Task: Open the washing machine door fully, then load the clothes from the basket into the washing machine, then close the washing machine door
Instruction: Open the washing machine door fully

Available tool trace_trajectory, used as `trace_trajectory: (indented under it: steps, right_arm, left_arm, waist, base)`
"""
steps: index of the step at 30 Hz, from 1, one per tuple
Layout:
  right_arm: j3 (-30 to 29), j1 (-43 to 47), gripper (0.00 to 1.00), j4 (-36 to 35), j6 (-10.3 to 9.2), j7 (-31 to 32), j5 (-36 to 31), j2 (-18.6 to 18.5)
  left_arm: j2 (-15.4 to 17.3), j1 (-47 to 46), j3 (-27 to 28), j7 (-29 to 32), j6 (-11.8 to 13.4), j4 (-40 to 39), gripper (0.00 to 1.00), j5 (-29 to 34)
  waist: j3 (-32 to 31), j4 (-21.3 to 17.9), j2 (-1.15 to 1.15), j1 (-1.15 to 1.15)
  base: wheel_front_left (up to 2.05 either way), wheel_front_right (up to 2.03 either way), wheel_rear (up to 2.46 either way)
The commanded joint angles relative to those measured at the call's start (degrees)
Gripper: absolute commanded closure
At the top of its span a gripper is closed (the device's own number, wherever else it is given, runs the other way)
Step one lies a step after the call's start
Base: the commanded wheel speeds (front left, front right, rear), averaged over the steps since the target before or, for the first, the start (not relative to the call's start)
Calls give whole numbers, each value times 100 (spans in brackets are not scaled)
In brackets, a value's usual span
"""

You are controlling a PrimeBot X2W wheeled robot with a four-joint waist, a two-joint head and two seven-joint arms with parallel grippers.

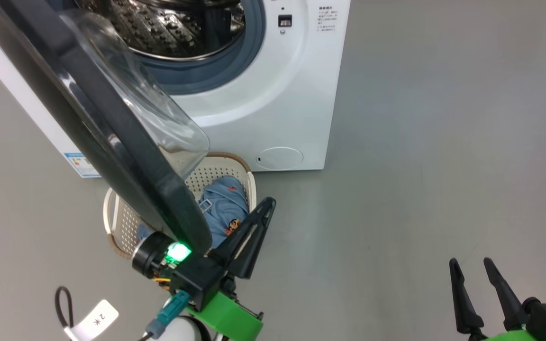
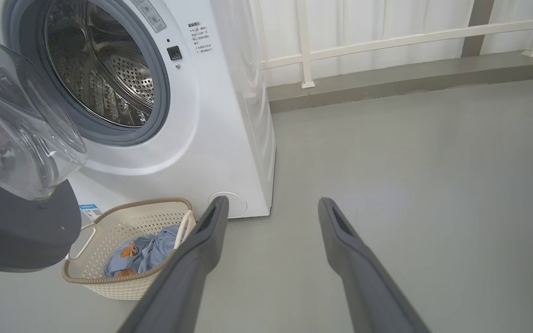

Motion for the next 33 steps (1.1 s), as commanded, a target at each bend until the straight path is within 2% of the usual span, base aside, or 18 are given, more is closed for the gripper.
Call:
trace_trajectory:
  steps: [1, 33]
  right_arm:
    - [172, -250, 0, -130, 9, -69, 25, -98]
    - [176, -429, 0, -102, 9, -69, 42, -128]
  left_arm:
    - [16, -202, 226, -34, 5, -92, 100, -22]
    - [-19, -277, 679, -35, 57, 196, 100, 11]
  waist:
    - [58, -15, 0, 0]
    - [432, 83, 0, 0]
  base:
    - [0, 0, 0]
    - [0, 0, 0]
